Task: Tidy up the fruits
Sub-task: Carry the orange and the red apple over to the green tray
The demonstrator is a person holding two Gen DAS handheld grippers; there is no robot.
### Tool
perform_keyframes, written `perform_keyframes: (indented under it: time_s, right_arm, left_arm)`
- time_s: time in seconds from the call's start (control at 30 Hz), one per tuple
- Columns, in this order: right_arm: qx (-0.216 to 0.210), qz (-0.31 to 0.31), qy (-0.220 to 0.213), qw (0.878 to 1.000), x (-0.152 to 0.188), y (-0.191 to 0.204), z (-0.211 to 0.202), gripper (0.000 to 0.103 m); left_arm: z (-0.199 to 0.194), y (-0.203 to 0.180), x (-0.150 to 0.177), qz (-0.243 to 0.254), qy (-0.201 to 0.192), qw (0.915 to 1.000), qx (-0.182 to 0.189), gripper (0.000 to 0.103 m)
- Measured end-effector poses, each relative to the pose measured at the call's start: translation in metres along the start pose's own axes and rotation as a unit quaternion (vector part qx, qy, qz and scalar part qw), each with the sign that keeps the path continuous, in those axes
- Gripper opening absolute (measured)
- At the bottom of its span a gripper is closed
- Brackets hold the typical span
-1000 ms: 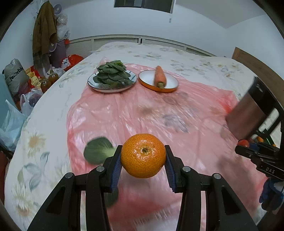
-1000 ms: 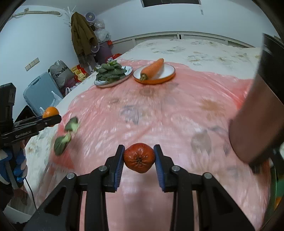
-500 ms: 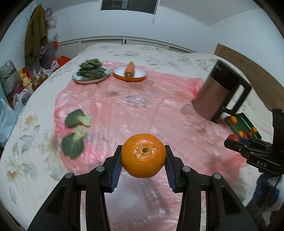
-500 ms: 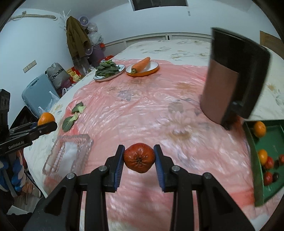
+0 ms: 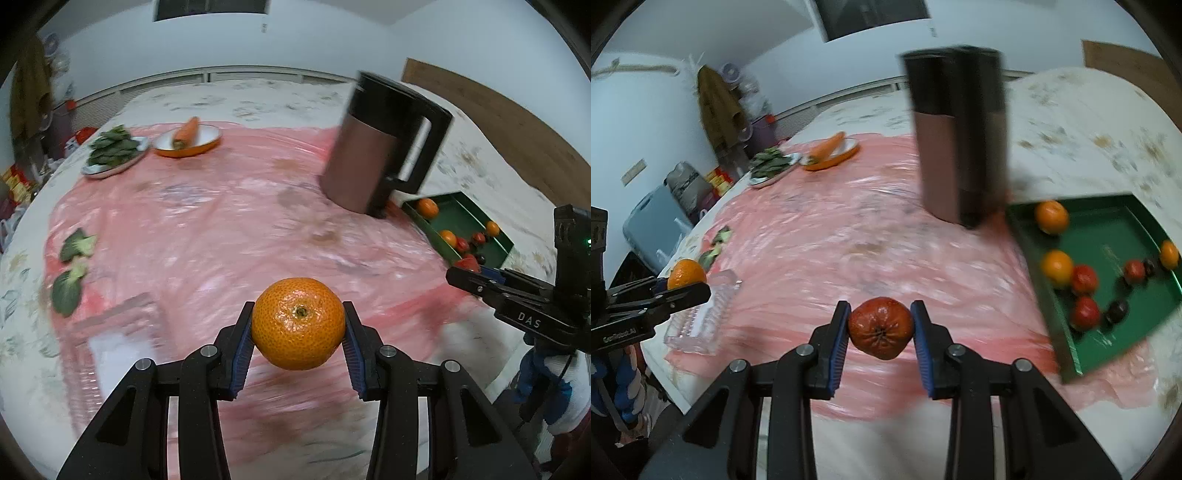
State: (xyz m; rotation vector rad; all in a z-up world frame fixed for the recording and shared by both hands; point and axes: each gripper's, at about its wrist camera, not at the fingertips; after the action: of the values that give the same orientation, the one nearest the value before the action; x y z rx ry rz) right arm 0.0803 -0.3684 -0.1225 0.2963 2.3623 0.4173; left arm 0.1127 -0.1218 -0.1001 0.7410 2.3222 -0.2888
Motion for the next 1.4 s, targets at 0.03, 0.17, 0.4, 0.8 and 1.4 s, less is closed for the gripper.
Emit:
perform_keyframes:
  time_s: [0.03,0.17,0.4,0.8,1.4]
  right_arm:
    - [0.004,0.003,-0.002,1.000,0.001,-0.010,-0.002,0.042]
    - [0.013,0.019,-0.015,1.000,-0.003,-0.045,-0.009,0.042]
    - [0.061,0.046,-0.066,0.995,-0.025,-0.115,-0.031,0.042]
    - [0.161,0.078,-0.120,0.976,-0.046,-0.226,-0.042,0.042]
    - [0.210,0.072,-0.119,0.968,-0.055,-0.275,-0.016,0.043]
  left_arm:
    - [0.003,-0.006,-0.003,0.004,0.002,1.0000,0.002,0.039]
    - [0.021,-0.042,-0.016,0.030,0.013,0.9994,0.014,0.039]
    - [0.059,-0.111,-0.051,0.081,0.020,0.9952,0.051,0.039]
    - [0.127,-0.208,-0.123,0.170,0.006,0.9821,0.080,0.039]
    - [0.203,-0.261,-0.160,0.223,0.001,0.9721,0.073,0.039]
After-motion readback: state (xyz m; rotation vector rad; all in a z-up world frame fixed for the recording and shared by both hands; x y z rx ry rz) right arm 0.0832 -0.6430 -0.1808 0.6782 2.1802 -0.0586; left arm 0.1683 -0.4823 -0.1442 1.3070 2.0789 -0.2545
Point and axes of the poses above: each gripper's, at about its wrist camera, not at the fingertips, and z roughly the way its jaws point, y to its left, x to its underside, and after that the axes turned 12 degrees about z, right-handed
